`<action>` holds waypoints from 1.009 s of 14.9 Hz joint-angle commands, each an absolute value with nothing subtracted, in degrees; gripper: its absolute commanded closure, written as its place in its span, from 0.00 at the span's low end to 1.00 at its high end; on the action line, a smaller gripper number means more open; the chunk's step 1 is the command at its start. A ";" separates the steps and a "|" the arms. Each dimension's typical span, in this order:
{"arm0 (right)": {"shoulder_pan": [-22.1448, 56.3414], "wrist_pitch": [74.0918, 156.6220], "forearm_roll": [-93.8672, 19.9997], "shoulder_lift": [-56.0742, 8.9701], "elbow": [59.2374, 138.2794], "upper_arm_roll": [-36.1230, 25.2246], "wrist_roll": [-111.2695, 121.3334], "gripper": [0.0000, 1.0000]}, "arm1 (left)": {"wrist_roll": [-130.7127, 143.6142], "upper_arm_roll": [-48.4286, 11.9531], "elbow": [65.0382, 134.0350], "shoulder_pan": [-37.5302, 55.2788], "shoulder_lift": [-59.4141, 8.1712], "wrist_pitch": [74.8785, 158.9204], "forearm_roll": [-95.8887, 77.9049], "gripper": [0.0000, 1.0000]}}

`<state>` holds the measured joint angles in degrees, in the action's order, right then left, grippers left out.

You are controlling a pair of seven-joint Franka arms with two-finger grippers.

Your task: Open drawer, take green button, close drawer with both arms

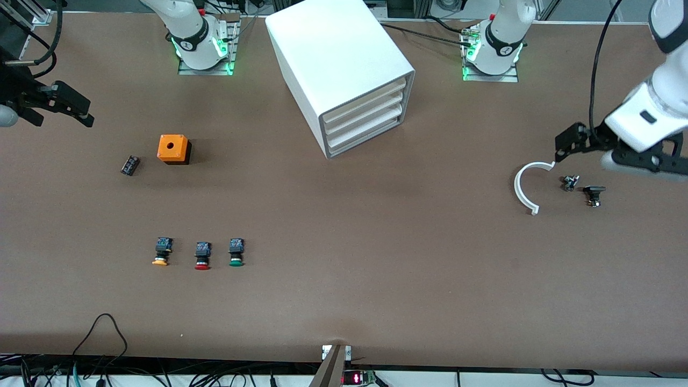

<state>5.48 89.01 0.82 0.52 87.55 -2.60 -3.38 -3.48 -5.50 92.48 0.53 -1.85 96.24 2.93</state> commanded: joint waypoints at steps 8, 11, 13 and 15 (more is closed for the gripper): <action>5.54 88.59 0.53 -0.18 85.78 -2.72 -2.99 0.00 | -0.63 -1.23 96.15 2.72 -0.53 98.26 1.49 0.00; 5.54 88.59 0.62 -0.18 85.78 -2.64 -2.99 0.00 | -0.61 -1.23 95.72 2.72 -0.61 98.44 1.67 0.00; 5.54 88.59 0.53 -0.18 85.78 -2.72 -2.90 0.00 | -0.35 -1.23 95.71 2.46 -0.79 98.18 2.20 0.00; 5.54 88.59 0.62 -0.18 85.61 -2.64 -2.90 0.00 | -0.44 -1.32 95.62 1.76 -1.05 97.82 2.20 0.00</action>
